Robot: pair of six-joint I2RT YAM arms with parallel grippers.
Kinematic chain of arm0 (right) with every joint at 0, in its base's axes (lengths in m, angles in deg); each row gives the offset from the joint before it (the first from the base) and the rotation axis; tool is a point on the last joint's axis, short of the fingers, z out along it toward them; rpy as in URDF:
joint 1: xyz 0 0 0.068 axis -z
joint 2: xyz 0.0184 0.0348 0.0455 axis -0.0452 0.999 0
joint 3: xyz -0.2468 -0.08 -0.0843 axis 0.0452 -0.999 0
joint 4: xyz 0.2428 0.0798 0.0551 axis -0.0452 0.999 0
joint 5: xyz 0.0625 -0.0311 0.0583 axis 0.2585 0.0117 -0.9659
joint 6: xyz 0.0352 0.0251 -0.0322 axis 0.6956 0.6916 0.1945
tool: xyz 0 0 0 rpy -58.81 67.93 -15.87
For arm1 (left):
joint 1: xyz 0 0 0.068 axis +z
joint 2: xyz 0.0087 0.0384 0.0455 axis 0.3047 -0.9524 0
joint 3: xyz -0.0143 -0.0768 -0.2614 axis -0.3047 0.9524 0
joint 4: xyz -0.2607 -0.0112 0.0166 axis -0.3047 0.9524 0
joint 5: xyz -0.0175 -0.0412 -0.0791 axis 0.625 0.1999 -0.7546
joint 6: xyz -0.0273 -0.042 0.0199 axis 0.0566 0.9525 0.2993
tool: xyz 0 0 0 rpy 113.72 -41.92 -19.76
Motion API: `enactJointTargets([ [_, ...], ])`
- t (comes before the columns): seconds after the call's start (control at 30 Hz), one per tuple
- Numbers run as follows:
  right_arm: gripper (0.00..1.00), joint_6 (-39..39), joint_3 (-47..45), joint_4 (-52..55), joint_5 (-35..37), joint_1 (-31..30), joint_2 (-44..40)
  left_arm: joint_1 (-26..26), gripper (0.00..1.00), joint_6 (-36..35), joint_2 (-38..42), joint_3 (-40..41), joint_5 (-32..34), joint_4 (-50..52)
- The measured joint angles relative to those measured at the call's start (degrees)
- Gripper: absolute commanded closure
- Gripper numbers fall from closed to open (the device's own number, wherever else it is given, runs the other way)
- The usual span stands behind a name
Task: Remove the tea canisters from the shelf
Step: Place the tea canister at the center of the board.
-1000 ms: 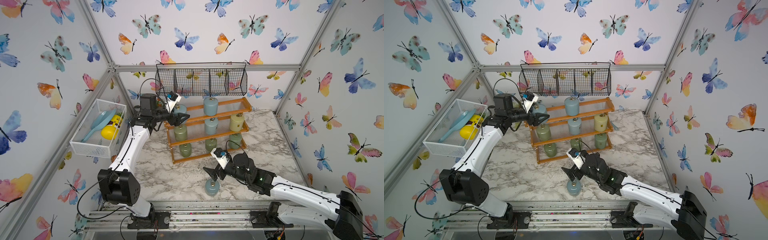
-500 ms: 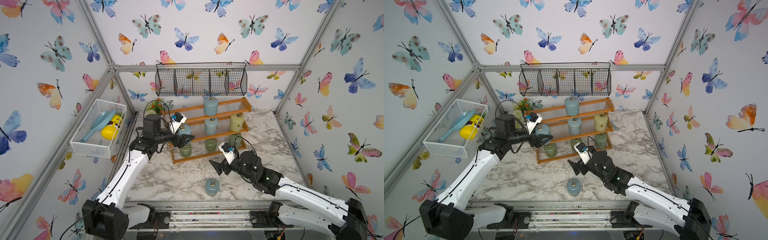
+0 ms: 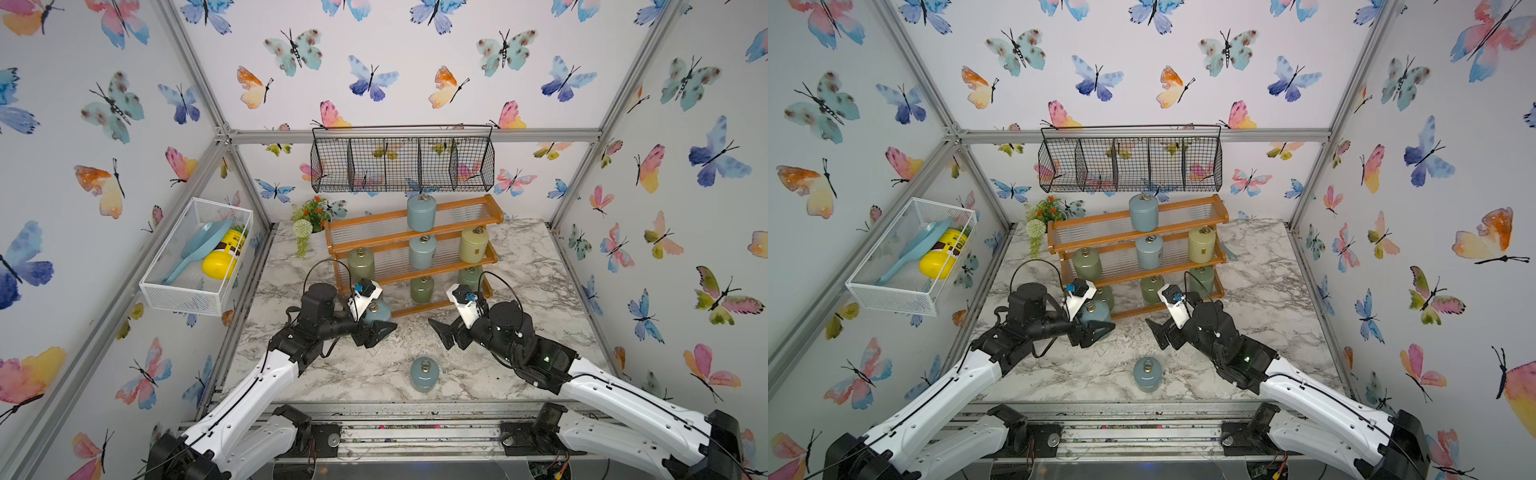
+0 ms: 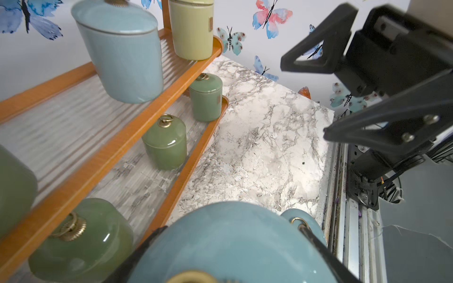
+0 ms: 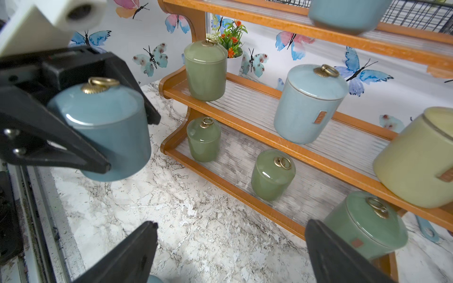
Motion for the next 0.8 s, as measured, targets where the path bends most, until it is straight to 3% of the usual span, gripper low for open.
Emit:
enactJointTargets([
  [0.43,0.0,0.0,-3.1,1.2,0.3,0.2,-3.3,-10.8,0.31,7.0,0.8,15.9,12.0,-12.9],
  [0.8,0.0,-0.5,-3.1,2.4,0.3,0.2,-3.4,-13.6,0.31,12.3,-1.3,26.6,18.2,-26.4],
])
